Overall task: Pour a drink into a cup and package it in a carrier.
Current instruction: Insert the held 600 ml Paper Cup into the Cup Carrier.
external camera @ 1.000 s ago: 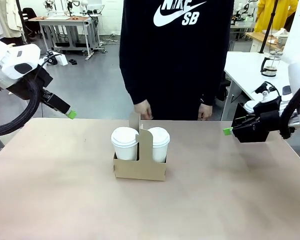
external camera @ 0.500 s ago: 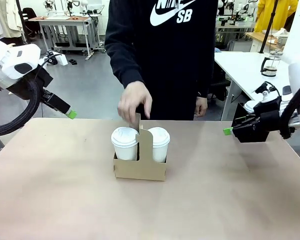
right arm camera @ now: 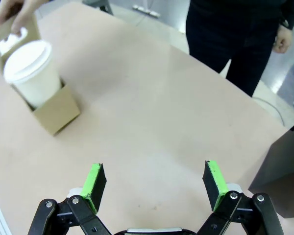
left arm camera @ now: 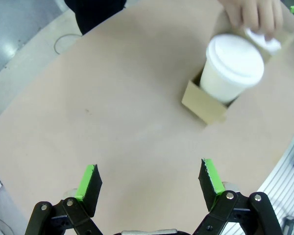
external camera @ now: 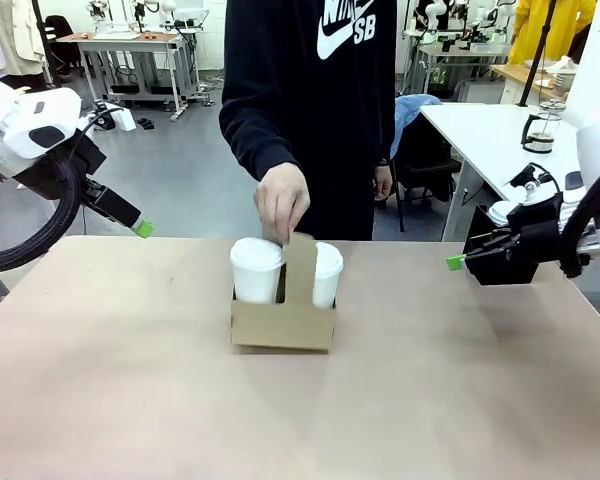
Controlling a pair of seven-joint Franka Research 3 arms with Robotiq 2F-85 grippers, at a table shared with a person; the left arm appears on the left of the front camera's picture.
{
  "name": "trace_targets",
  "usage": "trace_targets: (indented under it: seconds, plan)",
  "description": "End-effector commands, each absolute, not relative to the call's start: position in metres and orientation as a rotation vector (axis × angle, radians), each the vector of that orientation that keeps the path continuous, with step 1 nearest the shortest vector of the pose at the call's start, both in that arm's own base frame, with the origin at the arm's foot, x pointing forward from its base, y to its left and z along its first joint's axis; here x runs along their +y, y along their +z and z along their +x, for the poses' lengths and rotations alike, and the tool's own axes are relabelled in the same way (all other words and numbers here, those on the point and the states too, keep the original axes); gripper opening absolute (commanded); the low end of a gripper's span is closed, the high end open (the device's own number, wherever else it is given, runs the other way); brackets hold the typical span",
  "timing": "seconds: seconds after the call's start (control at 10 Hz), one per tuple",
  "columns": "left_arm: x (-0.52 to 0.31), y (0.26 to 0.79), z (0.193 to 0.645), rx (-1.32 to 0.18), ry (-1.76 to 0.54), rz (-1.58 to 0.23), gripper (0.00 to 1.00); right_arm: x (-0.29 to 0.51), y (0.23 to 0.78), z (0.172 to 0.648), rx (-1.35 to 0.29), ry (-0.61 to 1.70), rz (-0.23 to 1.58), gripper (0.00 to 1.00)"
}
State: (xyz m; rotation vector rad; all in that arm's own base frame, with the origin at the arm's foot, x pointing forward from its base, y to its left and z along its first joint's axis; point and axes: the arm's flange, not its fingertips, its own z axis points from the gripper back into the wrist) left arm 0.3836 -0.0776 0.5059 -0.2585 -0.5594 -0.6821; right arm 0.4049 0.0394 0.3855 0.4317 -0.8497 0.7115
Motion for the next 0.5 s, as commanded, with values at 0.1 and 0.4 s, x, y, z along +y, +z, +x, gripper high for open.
trace_targets:
  seconds: [0.1, 0.4]
  plan:
    - [-0.0772, 0.5063, 0.3829, -0.553, -0.676, -0.252, 1.00, 0.0397, 0.3860, 0.4049, -0.850, 0.715, 0.430, 1.00]
    - [-0.0772, 0.5063, 0.3829, -0.553, -0.676, -0.252, 1.00, 0.0397, 0.3860, 0.4049, -0.850, 0.715, 0.430, 1.00]
